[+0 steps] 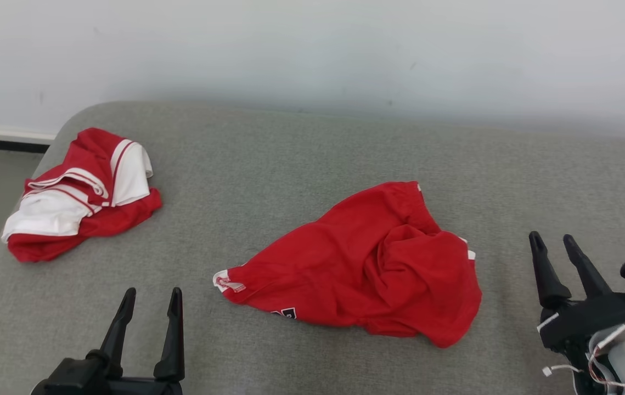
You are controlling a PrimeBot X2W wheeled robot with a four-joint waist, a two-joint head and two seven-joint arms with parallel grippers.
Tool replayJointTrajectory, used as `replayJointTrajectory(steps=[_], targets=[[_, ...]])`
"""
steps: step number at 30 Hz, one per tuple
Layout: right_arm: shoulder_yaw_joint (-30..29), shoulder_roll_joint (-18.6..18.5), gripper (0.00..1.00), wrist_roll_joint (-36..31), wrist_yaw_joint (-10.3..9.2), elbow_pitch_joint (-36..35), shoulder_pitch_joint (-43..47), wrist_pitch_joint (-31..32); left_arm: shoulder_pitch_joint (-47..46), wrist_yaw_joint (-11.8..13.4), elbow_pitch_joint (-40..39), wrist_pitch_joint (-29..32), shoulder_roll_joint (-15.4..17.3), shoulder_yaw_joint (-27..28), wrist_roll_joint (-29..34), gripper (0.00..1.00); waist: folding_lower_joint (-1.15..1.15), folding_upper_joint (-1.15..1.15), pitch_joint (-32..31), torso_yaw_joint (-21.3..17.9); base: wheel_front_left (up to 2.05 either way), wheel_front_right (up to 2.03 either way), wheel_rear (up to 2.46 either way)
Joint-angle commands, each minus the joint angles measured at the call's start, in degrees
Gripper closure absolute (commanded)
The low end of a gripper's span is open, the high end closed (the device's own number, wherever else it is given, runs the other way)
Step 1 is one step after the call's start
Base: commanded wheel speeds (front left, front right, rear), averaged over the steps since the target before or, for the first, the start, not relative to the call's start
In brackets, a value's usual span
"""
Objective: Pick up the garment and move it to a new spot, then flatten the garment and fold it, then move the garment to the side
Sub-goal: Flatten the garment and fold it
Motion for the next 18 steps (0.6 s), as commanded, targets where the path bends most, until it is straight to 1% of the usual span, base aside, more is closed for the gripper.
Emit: replayJointTrajectory(steps=[1, 4, 7, 11, 14, 18], targets=[[-0.2, 0.4, 0.00, -0.5, 0.01, -0.2, 1.6, -0.2, 0.6, 0.2, -0.2, 0.0, 0.0, 0.2, 0.2, 0.00, 0.00, 0.00, -0.9, -1.1, 0.00, 0.00, 0.00], [-4.8, 1.4, 0.00, -3.8, 0.02, -5.2, 5.2, -0.3, 1.0, 0.0, -0.2, 0.0, 0.0, 0.5, 0.4, 0.00, 0.00, 0.00, -1.4, -1.9, 0.00, 0.00, 0.00], [-8.1, 2.5, 0.00, -6.8, 0.02, -9.7, 9.9, -0.3, 1.4, 0.0, -0.3, 0.0, 0.0, 0.6, 0.7, 0.00, 0.00, 0.00, -1.9, -2.5, 0.00, 0.00, 0.00], [-11.8, 4.2, 0.00, -10.3, 0.02, -15.6, 16.0, -0.3, 1.5, -0.1, -0.4, 0.0, 0.0, 0.4, 0.9, 0.00, 0.00, 0.00, -2.3, -2.9, 0.00, 0.00, 0.00], [-14.7, 6.4, 0.00, -13.2, 0.02, -20.2, 20.7, -0.3, 1.9, -0.2, -0.4, 0.0, 0.0, 0.5, 0.9, 0.00, 0.00, 0.00, -2.6, -3.1, 0.00, 0.00, 0.00], [-16.4, 8.4, 0.00, -17.9, 0.02, -25.3, 25.1, -0.3, 2.5, -0.3, -0.5, 0.0, 0.0, 1.0, 1.0, 0.00, 0.00, 0.00, -3.0, -3.4, 0.00, 0.00, 0.00]])
